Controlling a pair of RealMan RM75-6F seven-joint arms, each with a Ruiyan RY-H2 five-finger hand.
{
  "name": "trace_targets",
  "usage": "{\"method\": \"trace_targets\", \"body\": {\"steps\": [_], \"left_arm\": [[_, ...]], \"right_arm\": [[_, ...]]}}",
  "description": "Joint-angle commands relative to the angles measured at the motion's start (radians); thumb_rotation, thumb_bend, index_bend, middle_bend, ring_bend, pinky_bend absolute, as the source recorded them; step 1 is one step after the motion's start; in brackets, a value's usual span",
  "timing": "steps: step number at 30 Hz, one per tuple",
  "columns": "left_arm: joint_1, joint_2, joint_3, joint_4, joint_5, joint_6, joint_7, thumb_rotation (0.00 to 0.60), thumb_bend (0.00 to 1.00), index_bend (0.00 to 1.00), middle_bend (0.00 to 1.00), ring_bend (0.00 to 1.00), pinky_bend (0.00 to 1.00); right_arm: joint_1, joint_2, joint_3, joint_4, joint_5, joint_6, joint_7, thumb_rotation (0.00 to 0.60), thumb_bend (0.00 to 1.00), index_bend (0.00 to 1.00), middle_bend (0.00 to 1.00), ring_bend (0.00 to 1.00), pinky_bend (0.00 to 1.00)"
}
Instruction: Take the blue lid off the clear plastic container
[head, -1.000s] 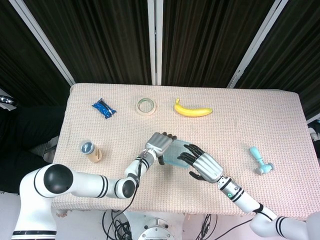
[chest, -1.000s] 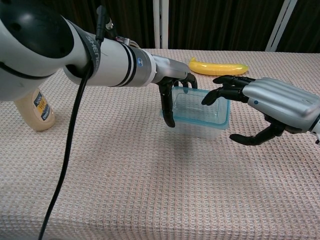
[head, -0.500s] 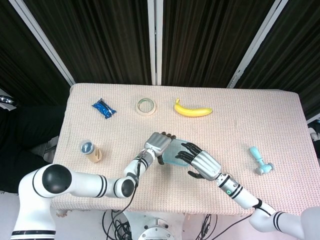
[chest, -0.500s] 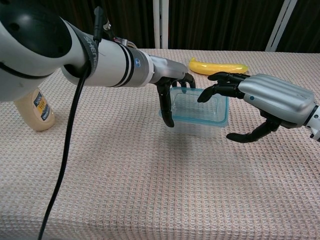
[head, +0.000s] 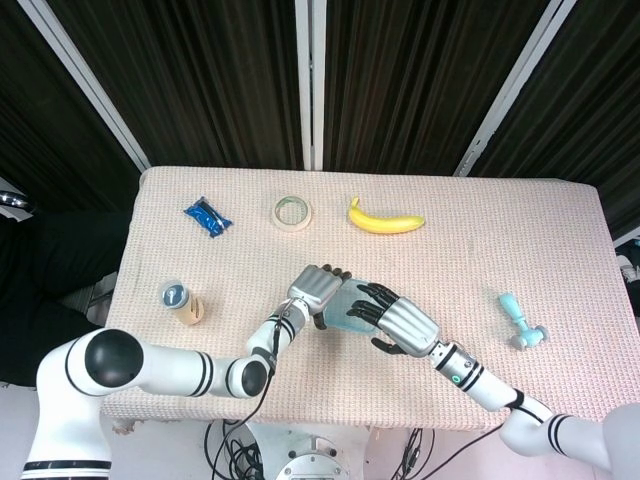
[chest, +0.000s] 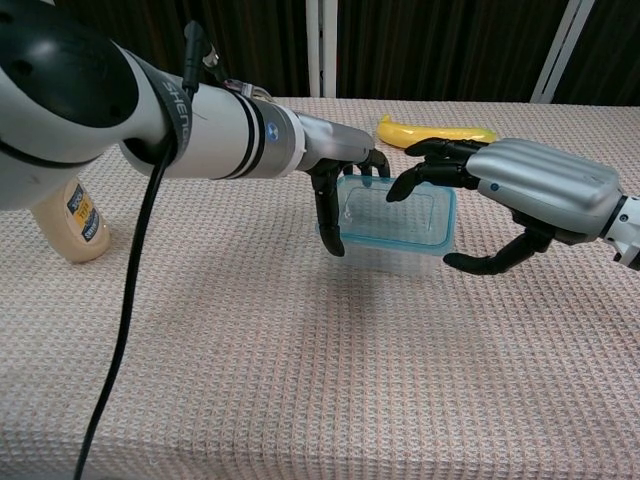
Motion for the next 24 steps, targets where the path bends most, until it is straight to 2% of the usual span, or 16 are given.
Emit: {"method": "trace_targets", "body": {"steps": [1,24], "left_arm": [[0.002,-0.001,0.000,0.001,0.001,0.003,0.002,0.600,0.16,0.20,0.25,0.12,0.31],[0.010,-0.011,0.003,-0.002,0.002,0.018,0.039,0.600,0.16,0.20,0.25,0.12,0.31]], "right_arm": [[0.006,-0.001,-0.003,-0.002,0.002,-0.007,-0.006,0.600,0.26,0.24,0.23,0.01,0.12],[0.032,-0.017,-0.004,0.010,0.032,-0.018,-0.043,0.600,0.26,0.25,0.23,0.01,0.12]]}}
